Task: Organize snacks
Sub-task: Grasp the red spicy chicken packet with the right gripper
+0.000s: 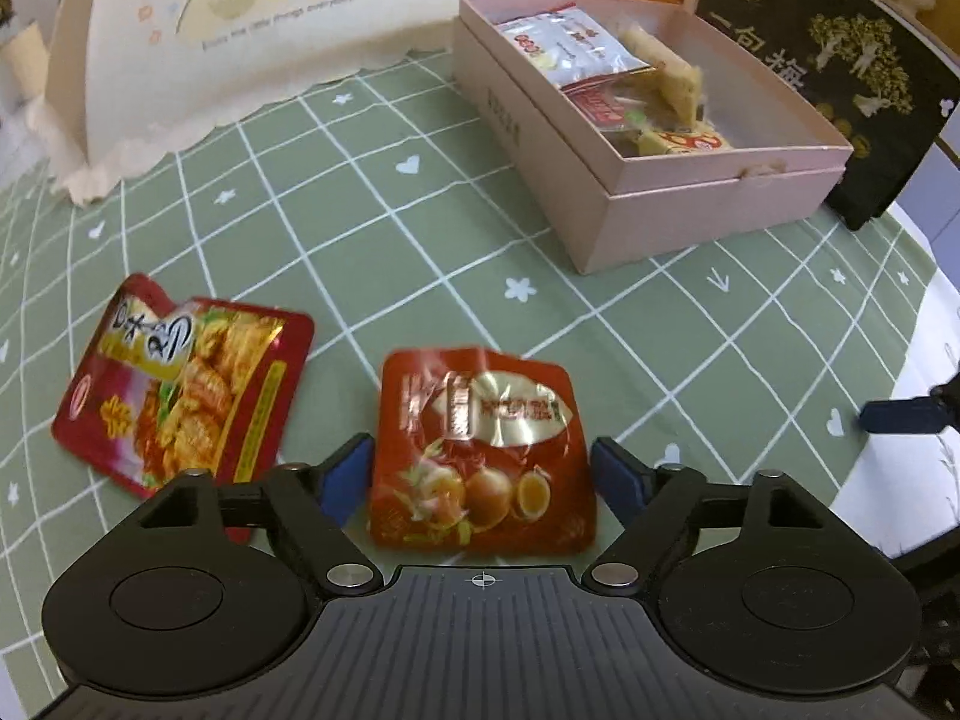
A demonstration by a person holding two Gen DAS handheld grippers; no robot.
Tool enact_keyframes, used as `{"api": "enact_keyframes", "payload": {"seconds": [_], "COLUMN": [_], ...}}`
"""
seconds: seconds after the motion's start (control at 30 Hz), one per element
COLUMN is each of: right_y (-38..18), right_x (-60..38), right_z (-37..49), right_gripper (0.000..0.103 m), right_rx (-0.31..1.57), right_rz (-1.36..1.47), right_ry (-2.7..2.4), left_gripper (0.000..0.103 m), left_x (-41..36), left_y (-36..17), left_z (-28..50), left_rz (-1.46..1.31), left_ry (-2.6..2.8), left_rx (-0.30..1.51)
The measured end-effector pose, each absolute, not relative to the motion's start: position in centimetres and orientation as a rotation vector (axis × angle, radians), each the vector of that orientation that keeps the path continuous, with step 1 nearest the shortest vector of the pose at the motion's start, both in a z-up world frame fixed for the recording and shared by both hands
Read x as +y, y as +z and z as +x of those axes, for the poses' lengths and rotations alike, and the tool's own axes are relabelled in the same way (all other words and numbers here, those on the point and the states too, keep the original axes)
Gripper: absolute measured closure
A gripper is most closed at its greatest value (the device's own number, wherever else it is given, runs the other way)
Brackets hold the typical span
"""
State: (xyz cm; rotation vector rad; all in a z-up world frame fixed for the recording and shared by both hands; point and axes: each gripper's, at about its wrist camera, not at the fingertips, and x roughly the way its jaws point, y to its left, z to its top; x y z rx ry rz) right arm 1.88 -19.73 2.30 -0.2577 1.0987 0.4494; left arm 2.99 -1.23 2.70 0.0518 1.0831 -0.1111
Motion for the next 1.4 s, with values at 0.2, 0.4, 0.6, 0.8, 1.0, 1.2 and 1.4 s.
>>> {"api": "enact_keyframes", "payload": {"seconds": [0.2,0.4,0.6,0.8,1.0,1.2,1.4], "right_y": [2.1,2.2,2.2,4.1,6.7,6.0,3.0], "right_x": [-20.3,-19.8,-18.3,-14.1,-5.6,1.9,7.5], "right_z": [2.1,2.3,2.5,3.7,6.9,11.8,12.4], "right_gripper": [0.014,0.013,0.013,0.014,0.014,0.014,0.011], "right_rx": [1.116,1.111,1.103,1.064,0.91,0.963,0.984], "right_rz": [-0.233,-0.233,-0.24,-0.252,-0.357,-0.227,-0.331], "right_ry": [0.433,0.426,0.445,0.606,0.784,0.907,0.94], "left_gripper": [0.02,0.02,0.02,0.02,0.02,0.02,0.02], "left_x": [-2.0,-0.3,2.7,6.6,10.5,12.5,12.7], "left_y": [2.6,3.5,4.5,4.7,4.1,3.4,3.3], "left_z": [2.4,-0.5,-3.1,-6.1,-10.0,-12.8,-14.4], "left_rz": [0.041,-0.056,-0.133,-0.19,-0.291,-0.363,-0.374], "left_ry": [-0.172,-0.155,-0.073,0.033,0.15,0.256,0.294], "left_rx": [1.053,1.048,1.027,1.02,1.019,0.996,0.975]}}
